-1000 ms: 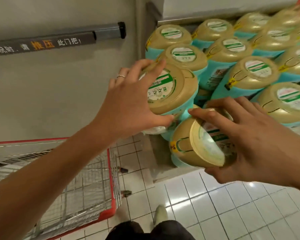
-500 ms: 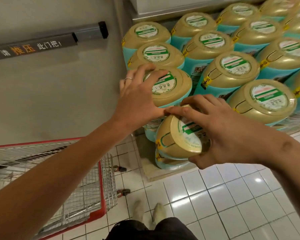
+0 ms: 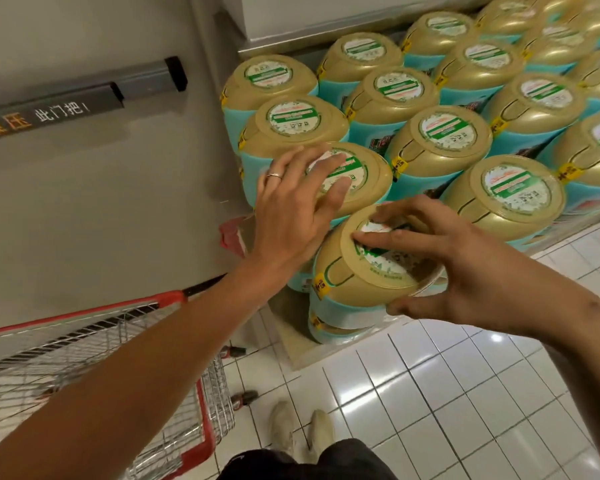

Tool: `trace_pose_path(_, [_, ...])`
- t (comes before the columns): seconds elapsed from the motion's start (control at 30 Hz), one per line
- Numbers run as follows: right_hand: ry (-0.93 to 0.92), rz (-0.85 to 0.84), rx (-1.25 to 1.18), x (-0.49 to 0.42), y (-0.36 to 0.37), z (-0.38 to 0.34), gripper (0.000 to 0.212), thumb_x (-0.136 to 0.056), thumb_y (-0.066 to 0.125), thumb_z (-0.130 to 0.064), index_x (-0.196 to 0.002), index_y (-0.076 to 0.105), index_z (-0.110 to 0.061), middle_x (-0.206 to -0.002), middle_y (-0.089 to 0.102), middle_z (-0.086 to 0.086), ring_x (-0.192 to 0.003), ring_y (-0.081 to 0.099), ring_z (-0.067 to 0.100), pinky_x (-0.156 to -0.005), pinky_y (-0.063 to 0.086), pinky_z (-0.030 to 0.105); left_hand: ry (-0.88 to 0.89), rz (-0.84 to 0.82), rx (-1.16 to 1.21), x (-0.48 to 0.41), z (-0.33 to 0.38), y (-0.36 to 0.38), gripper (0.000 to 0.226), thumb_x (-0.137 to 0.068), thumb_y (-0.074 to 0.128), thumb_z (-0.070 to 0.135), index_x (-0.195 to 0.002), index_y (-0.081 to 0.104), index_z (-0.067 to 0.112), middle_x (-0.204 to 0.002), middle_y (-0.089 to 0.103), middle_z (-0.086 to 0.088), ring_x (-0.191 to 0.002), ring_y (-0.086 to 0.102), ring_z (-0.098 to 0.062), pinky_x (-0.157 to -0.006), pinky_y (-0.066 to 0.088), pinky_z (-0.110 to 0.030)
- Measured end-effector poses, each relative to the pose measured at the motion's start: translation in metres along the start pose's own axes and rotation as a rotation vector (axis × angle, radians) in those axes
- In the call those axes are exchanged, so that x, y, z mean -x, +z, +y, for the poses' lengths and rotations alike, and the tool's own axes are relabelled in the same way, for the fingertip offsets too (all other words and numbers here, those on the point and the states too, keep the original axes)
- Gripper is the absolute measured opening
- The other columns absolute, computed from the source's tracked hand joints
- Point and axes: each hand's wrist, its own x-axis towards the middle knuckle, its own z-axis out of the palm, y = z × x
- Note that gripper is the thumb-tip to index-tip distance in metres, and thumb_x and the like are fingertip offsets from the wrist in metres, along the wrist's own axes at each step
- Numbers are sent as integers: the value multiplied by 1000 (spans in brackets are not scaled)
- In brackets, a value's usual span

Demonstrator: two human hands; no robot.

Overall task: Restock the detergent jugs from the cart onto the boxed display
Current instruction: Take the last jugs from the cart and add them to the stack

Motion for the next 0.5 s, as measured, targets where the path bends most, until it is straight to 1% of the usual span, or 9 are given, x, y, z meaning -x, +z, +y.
trace_pose_path(0.07, [9, 21, 2, 5, 7, 1, 77, -81, 77, -53, -153, 54, -36, -155, 43, -7, -153, 33, 5, -127, 31, 46, 3, 124, 130, 0, -2, 4, 46, -108, 41, 35, -122, 75, 9, -129, 70, -6, -126, 60, -28, -107, 43, -53])
trace_pose_path(0.13, [9, 46, 11, 10, 13, 1, 74, -87, 72, -54, -155, 50, -34, -161, 41, -6, -159, 26, 10, -131, 19, 56, -71, 242, 261, -1, -5, 7, 39, -110, 41, 25, -111, 75, 6, -114, 72, -3, -113, 65, -23, -100, 48, -49])
trace_pose_path(0.17, [8, 62, 16, 13, 15, 0, 72, -91, 70, -55, -156, 49, -33, -164, 39, -6, -161, 22, 13, -131, 17, 59, -127, 281, 334, -2, -6, 8, 37, -110, 41, 24, -107, 73, 7, -108, 72, -1, -108, 65, -21, -96, 51, -47])
trace_pose_path(0.23, [5, 97, 42, 16, 20, 0, 67, -97, 64, -58, -157, 48, -32, -167, 36, -6, -162, 19, 16, -130, 17, 62, -220, 313, 489, -4, -10, 9, 34, -110, 41, 27, -106, 70, 12, -105, 71, 0, -103, 66, -18, -90, 54, -39])
trace_pose_path(0.3, [8, 125, 35, 19, 25, -1, 66, -97, 62, -57, -156, 49, -30, -168, 35, -4, -162, 19, 19, -129, 17, 63, -282, 320, 632, -1, -18, 11, 29, -110, 42, 29, -110, 66, 13, -108, 69, 3, -105, 66, -14, -90, 54, -34])
trace_pose_path(0.4, [11, 188, -15, 24, 28, -4, 65, -95, 73, -48, -153, 54, -25, -167, 36, -1, -161, 22, 19, -128, 24, 61, -357, 284, 734, 14, -28, 12, 25, -110, 44, 32, -125, 58, 17, -120, 66, 6, -113, 65, -17, -93, 56, -35])
trace_pose_path(0.47, [4, 226, -56, 30, 26, -4, 65, -92, 80, -45, -149, 58, -24, -165, 39, -2, -160, 28, 16, -127, 29, 55, -372, 277, 746, 31, -29, 12, 24, -111, 42, 34, -130, 54, 26, -121, 67, 19, -115, 65, -10, -91, 55, -26])
trace_pose_path(0.5, [-10, 262, -80, 31, 23, -2, 62, -92, 80, -46, -147, 60, -24, -163, 43, -3, -157, 33, 16, -127, 32, 49, -366, 300, 743, 35, -28, 11, 23, -111, 41, 36, -130, 54, 30, -121, 67, 22, -114, 65, -7, -90, 54, -23])
